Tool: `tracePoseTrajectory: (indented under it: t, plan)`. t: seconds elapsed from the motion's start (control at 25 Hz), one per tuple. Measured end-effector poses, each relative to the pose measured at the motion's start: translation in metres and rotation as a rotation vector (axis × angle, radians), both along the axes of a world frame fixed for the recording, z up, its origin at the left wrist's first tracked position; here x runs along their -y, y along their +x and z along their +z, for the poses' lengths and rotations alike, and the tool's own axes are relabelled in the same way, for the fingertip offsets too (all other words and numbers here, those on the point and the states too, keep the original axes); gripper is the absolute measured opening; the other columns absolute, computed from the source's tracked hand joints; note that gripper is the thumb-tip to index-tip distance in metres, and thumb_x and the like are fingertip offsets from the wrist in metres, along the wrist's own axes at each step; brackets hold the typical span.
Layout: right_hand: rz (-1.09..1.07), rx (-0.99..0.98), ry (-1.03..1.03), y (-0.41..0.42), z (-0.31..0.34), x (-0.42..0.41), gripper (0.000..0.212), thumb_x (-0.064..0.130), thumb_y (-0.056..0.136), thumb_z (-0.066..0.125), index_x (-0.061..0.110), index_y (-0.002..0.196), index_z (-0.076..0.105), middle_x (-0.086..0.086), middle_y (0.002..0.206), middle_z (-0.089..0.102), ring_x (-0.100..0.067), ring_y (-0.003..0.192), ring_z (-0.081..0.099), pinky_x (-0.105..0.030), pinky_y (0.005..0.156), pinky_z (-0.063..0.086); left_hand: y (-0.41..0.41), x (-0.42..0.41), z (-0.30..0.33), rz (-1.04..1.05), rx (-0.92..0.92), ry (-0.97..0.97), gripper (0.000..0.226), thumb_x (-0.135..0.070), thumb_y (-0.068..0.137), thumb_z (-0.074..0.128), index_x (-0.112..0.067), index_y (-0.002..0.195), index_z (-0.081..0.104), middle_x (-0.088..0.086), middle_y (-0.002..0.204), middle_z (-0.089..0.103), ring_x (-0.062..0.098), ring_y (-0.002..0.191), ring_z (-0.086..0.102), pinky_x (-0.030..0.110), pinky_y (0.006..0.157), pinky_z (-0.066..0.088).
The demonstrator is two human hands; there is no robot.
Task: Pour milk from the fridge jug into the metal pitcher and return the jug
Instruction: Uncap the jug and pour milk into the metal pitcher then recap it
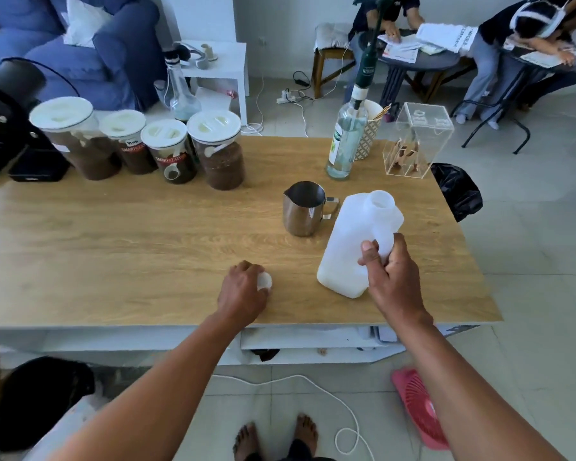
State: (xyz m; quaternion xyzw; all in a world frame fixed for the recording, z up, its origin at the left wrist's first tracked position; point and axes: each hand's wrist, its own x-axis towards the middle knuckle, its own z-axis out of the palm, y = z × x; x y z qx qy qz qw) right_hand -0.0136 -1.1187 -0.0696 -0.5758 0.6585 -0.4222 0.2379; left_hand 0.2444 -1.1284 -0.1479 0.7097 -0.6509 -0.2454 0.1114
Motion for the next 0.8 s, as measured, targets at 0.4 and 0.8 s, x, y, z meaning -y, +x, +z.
tracePoseTrajectory:
  t: [0.4, 0.8]
  plan:
    - [-0.175, 0.082, -0.159, 0.004, -0.008, -0.008, 0.038, 0.030, 0.089, 0.079, 0.012, 0.118, 0.062, -0.005, 0.094, 0.073, -0.020, 0.081, 0.070, -0.030, 0.072, 0.056, -0.039, -0.023, 0.011, -0.014, -0.203, -0.140, 0.051, -0.020, 0.093, 0.067, -0.013, 0.143, 0.057, 0.008, 0.143, 0.061, 0.026, 0.130, 0.055, 0.040, 0.108, 0.045]
    - [0.068, -0.130, -0.210, -0.008, 0.027, 0.029, 0.024, 0.031, 0.100, 0.064, 0.013, 0.085, 0.064, 0.012, 0.066, 0.051, -0.008, 0.060, 0.044, -0.022, 0.058, 0.034, -0.106, -0.011, 0.050, 0.055, -0.786, 0.012, 0.049, -0.032, 0.088, 0.068, -0.034, 0.137, 0.061, -0.014, 0.125, 0.073, 0.003, 0.119, 0.066, 0.040, 0.105, 0.054]
